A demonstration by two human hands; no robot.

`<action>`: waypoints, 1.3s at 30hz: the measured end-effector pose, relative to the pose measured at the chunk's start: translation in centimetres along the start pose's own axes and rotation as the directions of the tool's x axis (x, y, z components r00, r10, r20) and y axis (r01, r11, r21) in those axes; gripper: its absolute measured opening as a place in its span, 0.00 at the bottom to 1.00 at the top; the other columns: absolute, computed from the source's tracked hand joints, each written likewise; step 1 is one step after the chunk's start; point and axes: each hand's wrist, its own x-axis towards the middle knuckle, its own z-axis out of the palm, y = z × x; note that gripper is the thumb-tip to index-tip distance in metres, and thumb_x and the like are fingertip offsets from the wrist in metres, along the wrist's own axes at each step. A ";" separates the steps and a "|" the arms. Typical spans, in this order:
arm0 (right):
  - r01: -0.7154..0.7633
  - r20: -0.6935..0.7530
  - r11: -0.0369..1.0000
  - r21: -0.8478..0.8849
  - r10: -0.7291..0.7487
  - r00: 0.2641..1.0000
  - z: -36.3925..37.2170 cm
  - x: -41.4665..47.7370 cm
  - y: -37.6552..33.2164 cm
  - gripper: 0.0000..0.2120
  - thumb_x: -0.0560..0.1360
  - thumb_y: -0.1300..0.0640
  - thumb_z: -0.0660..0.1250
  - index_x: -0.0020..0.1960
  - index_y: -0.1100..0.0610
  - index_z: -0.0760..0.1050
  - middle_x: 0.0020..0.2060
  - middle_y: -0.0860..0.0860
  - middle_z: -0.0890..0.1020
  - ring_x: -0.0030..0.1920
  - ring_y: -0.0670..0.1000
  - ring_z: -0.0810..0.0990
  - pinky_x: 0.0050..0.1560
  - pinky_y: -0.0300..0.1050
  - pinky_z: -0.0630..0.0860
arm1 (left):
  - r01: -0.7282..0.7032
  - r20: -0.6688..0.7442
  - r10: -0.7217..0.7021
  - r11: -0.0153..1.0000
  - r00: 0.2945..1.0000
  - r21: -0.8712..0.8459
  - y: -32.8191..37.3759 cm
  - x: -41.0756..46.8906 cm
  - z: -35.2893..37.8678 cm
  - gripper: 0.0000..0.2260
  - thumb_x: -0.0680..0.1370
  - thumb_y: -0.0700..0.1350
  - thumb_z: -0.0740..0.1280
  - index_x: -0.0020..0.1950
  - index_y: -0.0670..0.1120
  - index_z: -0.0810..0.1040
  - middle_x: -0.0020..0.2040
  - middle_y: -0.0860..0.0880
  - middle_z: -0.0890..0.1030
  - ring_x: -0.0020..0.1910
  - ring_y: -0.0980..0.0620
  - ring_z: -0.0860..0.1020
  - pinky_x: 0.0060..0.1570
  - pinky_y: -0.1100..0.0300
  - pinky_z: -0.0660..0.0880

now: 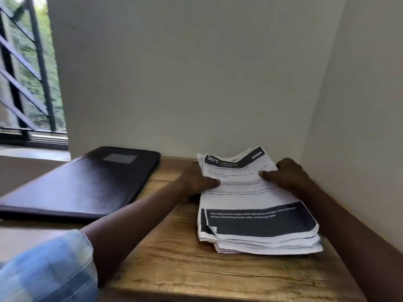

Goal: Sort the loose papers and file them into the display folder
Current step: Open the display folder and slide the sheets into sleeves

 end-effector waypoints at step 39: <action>0.638 0.461 0.734 -0.233 -0.494 0.737 12.9 -5.6 -10.6 0.29 0.83 0.34 0.50 0.76 0.49 0.64 0.76 0.51 0.67 0.74 0.54 0.67 0.74 0.58 0.65 | 0.540 -0.499 -0.209 0.373 0.841 0.754 -4.0 -13.9 -16.9 0.51 0.60 0.88 0.47 0.74 0.60 0.69 0.74 0.41 0.68 0.73 0.38 0.66 0.67 0.36 0.65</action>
